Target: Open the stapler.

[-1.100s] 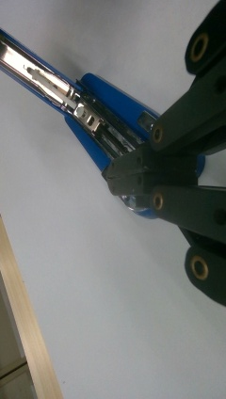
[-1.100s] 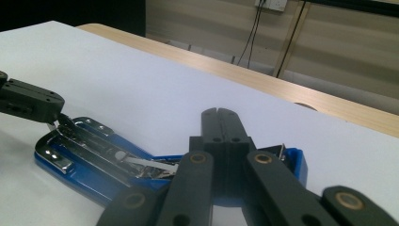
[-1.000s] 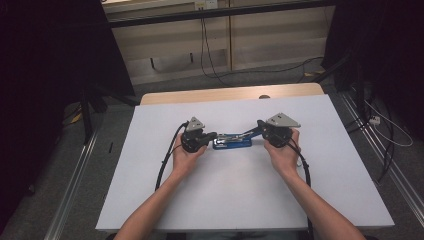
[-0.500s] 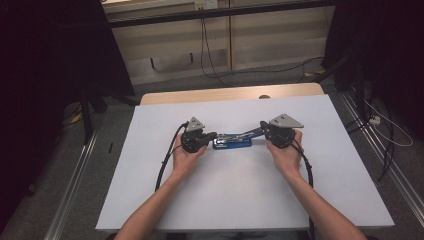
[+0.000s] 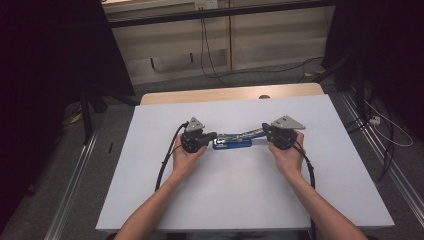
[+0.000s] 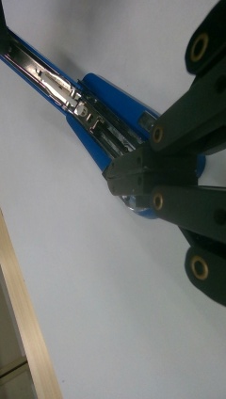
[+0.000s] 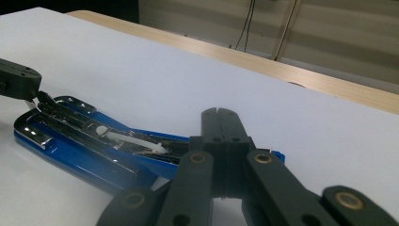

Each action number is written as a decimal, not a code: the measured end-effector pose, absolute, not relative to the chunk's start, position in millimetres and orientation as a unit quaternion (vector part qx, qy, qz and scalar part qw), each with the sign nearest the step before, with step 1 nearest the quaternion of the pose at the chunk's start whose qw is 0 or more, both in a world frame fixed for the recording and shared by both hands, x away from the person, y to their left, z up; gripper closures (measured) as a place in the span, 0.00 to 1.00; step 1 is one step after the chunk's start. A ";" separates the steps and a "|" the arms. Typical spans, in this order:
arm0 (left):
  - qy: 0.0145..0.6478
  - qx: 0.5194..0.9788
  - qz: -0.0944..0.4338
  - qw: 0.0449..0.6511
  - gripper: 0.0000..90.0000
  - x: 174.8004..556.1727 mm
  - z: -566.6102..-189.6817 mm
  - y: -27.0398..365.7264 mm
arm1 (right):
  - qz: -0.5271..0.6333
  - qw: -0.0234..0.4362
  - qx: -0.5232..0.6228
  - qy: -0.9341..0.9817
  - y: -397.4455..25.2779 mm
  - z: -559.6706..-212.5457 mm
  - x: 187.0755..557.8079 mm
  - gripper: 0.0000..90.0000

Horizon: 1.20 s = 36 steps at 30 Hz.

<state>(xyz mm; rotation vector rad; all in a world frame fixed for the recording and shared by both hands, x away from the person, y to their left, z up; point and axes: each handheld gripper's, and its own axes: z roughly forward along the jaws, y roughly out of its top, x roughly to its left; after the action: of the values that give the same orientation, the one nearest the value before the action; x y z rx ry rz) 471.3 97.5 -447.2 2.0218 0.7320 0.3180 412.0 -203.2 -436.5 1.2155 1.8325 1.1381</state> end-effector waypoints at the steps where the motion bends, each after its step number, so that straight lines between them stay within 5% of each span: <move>1: 0.298 0.823 0.129 0.465 1.00 471.3 -447.2 97.5 | 0.434 0.326 0.464 0.700 -203.3 -437.0 411.6 1.00; 36: 0.301 0.825 0.130 0.460 1.00 471.2 -446.0 96.6 | 0.428 0.310 0.471 0.706 -210.5 -446.6 411.0 1.00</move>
<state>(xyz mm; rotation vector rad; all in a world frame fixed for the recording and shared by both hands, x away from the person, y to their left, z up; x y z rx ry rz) 471.2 96.6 -446.0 2.0305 0.7403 0.3211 411.0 -210.5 -446.6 1.2448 1.8646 1.1312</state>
